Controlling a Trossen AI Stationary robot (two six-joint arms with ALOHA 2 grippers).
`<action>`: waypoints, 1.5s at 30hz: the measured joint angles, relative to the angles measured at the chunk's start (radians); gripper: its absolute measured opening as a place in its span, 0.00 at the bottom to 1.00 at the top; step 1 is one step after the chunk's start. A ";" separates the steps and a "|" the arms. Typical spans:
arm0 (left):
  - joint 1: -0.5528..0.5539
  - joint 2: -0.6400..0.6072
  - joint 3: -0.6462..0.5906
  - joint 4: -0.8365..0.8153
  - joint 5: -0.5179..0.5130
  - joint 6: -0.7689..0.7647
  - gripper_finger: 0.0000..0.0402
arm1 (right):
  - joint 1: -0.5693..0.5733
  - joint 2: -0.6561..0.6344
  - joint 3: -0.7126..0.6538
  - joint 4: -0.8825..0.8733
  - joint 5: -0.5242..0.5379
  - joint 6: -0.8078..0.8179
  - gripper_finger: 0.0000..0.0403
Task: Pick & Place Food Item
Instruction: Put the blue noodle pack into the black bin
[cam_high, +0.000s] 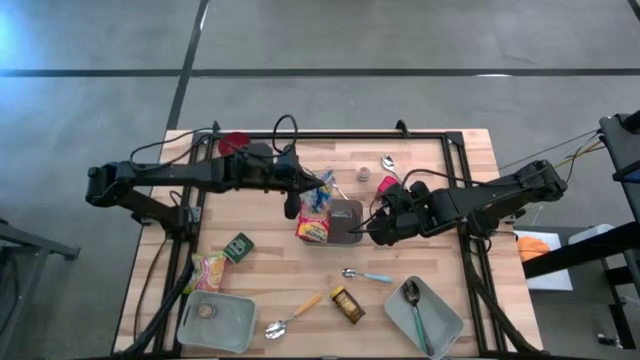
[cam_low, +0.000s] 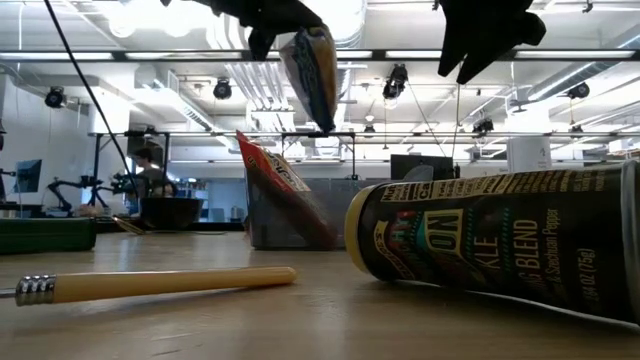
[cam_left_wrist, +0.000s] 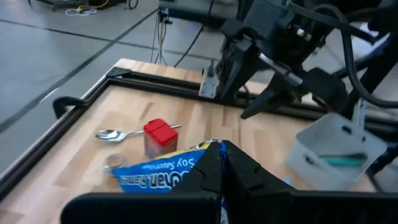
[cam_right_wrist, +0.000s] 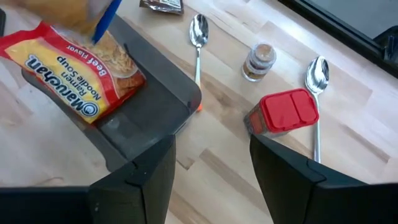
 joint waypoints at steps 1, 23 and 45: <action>0.000 0.000 -0.015 0.023 0.001 -0.013 0.00 | 0.000 0.000 0.000 0.000 0.000 0.000 0.50; -0.004 0.138 -0.061 0.209 0.142 -0.046 0.00 | 0.000 0.001 0.000 0.028 -0.001 0.003 0.50; -0.008 0.291 -0.067 0.165 0.243 -0.062 0.00 | 0.000 0.001 -0.001 0.035 -0.006 -0.001 0.50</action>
